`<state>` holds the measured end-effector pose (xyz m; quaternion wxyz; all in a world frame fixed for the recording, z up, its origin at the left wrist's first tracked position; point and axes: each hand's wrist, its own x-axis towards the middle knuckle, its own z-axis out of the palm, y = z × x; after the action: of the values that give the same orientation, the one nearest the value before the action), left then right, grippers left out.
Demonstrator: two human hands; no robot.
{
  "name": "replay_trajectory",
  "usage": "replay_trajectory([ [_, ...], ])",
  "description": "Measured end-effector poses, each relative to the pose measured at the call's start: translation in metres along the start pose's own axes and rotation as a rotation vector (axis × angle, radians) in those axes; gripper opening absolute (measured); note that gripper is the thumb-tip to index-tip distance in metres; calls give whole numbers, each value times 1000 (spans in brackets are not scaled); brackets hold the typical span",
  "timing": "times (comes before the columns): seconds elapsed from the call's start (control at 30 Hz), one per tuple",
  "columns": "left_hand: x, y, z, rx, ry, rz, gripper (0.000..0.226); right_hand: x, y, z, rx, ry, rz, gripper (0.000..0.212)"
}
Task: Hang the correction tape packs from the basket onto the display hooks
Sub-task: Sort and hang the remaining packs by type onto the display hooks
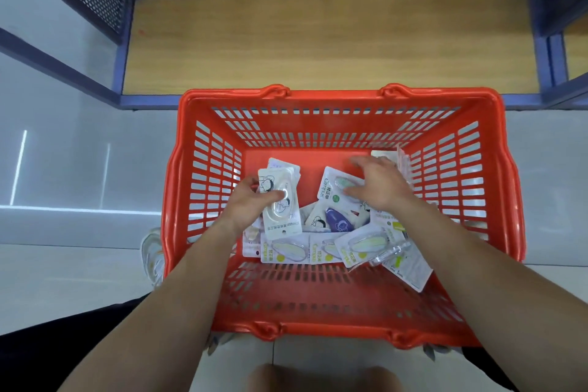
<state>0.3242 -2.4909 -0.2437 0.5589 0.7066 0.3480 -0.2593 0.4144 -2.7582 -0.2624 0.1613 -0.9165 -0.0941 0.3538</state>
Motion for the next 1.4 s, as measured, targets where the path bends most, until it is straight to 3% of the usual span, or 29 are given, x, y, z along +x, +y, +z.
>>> replay_trajectory([
  [0.1,4,-5,0,11,9,-11,44,3,-11,13,-153,-22,-11,86],
  [0.2,8,-5,1,3,4,-10,47,6,-13,19,-110,9,-13,76],
  [0.37,7,3,1,-92,-1,-2,43,-12,-21,3,405,116,-23,48],
  [0.57,-13,19,7,-213,-29,14,44,-30,-45,-9,924,-31,-15,18],
  [0.67,-26,25,10,-323,-94,19,45,-40,-61,-3,1135,-67,16,14],
  [0.8,-51,39,10,-404,-96,74,46,-59,-77,-15,1439,-106,22,26],
  [0.93,-81,58,7,-326,-82,130,35,-79,-85,-31,1399,-69,20,27],
  [1.1,-110,75,10,-256,-106,192,51,-107,-106,-43,1351,-21,-8,20],
  [1.23,-127,82,2,-203,-128,215,63,-121,-110,-54,1215,4,-7,28],
  [1.33,-135,89,-7,-80,-198,225,72,-124,-104,-76,1080,107,-91,53],
  [1.4,-140,92,-11,22,-278,239,73,-128,-101,-94,937,16,-183,73],
])
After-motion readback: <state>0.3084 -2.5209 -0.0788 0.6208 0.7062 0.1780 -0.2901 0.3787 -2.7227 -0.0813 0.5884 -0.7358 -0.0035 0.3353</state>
